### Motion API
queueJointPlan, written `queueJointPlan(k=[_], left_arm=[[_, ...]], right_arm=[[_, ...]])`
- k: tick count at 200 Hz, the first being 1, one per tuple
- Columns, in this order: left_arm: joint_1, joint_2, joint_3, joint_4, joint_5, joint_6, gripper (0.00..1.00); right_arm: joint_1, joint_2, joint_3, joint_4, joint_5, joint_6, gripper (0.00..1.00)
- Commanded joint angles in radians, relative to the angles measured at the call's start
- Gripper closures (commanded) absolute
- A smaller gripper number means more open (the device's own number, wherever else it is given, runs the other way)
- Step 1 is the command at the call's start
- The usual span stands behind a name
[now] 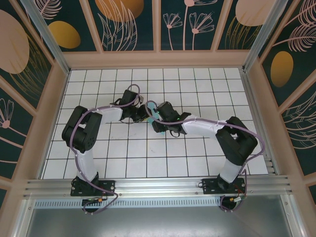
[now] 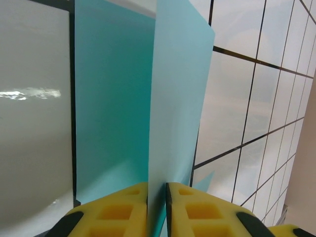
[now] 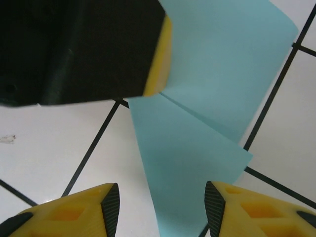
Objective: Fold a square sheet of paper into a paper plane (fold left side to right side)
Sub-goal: Fourth fold the wing at the center of the table.
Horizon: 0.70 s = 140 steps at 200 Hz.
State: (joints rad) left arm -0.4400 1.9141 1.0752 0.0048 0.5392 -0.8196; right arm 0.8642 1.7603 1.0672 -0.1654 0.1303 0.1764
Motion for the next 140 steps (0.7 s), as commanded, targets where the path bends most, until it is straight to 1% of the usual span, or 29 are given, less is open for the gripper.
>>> queueJointPlan(k=[1, 47, 77, 118, 140], left_arm=[[-0.008, -0.010, 0.022, 0.021, 0.026, -0.016, 0.83], [-0.007, -0.025, 0.017, 0.017, 0.022, -0.022, 0.84], [-0.008, -0.031, 0.014, 0.014, 0.018, -0.023, 0.83], [-0.008, -0.035, 0.014, 0.009, 0.016, -0.022, 0.83], [-0.007, -0.038, 0.014, 0.005, 0.014, -0.018, 0.83]], right_arm=[[0.015, 0.033, 0.032, -0.042, 0.082, -0.023, 0.48], [0.040, 0.075, 0.043, -0.040, 0.144, -0.025, 0.48], [0.054, 0.102, 0.045, -0.038, 0.163, -0.023, 0.49], [0.056, 0.117, 0.040, -0.027, 0.180, -0.012, 0.52], [0.056, 0.128, 0.042, -0.029, 0.192, -0.012, 0.55]])
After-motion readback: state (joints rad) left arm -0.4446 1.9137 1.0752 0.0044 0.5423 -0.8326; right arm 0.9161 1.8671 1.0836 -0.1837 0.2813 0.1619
